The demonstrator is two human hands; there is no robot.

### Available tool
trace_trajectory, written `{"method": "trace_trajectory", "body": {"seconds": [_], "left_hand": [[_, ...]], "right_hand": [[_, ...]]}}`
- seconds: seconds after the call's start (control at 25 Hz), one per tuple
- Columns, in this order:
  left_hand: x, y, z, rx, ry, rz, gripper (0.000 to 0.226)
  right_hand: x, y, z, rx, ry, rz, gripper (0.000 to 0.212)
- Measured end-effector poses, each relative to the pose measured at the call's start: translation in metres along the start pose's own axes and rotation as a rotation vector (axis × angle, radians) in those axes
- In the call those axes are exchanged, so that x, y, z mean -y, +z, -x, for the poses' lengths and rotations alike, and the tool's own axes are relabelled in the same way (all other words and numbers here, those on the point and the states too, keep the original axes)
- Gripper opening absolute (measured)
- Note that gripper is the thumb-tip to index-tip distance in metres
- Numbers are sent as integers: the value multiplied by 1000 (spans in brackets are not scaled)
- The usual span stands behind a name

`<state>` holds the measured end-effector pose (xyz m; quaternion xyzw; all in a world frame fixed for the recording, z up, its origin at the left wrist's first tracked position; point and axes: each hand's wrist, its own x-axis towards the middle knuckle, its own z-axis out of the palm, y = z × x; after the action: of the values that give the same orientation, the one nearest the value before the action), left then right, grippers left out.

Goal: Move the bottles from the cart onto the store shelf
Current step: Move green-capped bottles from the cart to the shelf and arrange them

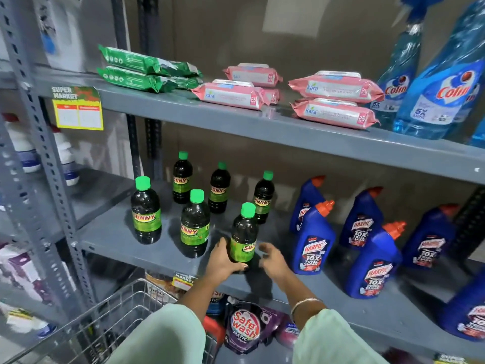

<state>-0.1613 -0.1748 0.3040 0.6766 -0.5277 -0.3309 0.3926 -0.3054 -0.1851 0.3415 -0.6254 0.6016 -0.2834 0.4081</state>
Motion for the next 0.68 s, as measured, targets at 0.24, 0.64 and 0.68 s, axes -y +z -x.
{"method": "trace_trajectory", "body": {"seconds": [0.24,0.64,0.68], "left_hand": [[13,-6,-24,205,14,15,59],[-4,-18,-9,207,49,64,39],[-6,-19,-7,211,41,63,37]], "right_hand": [[-12,16,1,-35,-4,26,57],[-13,24,-1,-111,-2,-6,58],[-13,25,-1,-122,-9,3,60]]}}
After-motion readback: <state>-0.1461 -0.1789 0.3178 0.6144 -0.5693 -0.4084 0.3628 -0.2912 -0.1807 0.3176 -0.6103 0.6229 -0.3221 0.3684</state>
